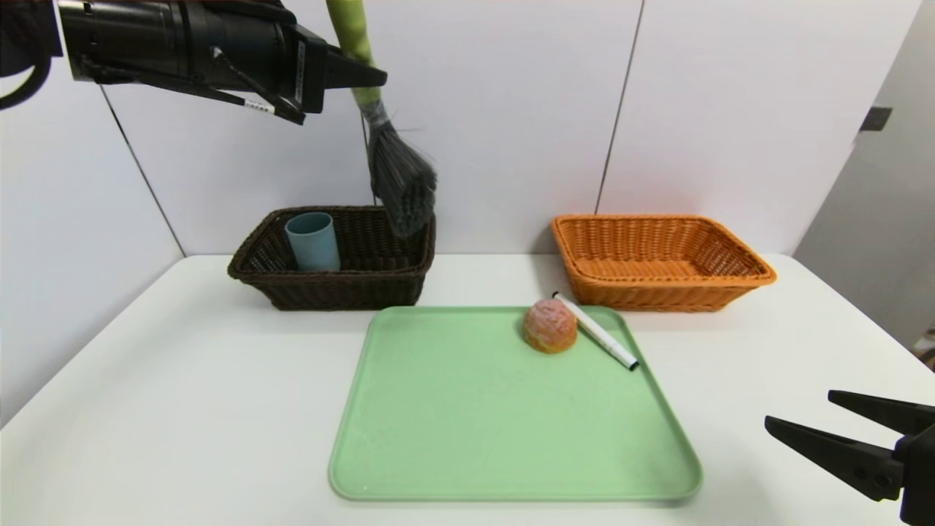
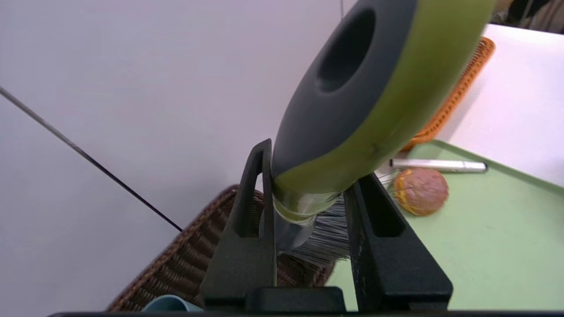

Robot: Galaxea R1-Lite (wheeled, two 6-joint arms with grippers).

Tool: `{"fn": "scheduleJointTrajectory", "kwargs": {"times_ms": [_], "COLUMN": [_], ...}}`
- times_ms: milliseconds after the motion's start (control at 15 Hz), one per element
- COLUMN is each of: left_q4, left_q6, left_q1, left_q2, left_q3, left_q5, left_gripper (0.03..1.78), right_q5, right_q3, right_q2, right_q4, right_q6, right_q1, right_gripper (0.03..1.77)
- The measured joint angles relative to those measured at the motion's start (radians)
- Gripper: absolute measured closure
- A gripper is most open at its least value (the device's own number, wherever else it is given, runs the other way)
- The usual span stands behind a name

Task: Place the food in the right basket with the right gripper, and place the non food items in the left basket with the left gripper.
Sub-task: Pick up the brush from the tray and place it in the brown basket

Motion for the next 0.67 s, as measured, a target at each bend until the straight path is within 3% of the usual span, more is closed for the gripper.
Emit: {"fn": "scheduleJointTrajectory", "kwargs": {"times_ms": [333,667], "left_q4": [-0.087,-0.095], "left_q6": [-0.045,-0.050], "left_q1": [0.078,0.132], "left_q2": [0.112,0.196], "left_q3": [-0.001,-0.001], "left_q5": [-0.010,-0.046], "left_gripper": [1.35,1.35], "right_q5": [0.002,0.000], "right_q3": [-0.003,0.001], "right_q2": [0.003,0.003], "right_q4": [0.000,0.000], "right_q6": [-0.002,-0.002], "right_q1": [-0.023,-0.026], "right_gripper": [0.10,0.10]}}
